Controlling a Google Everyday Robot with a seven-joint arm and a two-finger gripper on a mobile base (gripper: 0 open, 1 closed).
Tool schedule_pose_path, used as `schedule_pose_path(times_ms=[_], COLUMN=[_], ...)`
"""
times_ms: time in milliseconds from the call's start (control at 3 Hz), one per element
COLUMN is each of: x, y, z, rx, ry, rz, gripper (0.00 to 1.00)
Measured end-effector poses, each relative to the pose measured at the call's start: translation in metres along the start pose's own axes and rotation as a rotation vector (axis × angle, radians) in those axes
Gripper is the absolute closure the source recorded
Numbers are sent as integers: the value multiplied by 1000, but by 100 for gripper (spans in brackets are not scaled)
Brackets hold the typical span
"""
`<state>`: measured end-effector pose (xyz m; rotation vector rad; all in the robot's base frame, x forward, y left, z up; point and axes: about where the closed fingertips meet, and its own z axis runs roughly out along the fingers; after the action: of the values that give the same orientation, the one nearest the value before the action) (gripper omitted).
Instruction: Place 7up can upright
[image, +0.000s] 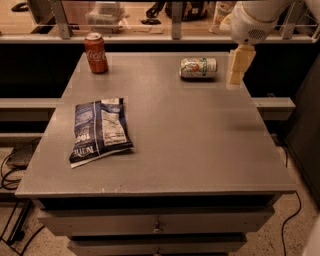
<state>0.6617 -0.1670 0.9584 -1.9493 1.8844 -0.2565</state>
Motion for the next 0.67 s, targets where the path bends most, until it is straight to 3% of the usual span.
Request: schedule_pose_path(times_ms=[667], x=[-18], y=[-36], z=[47], rx=[1], ry=[3], rz=[-25], gripper=[0])
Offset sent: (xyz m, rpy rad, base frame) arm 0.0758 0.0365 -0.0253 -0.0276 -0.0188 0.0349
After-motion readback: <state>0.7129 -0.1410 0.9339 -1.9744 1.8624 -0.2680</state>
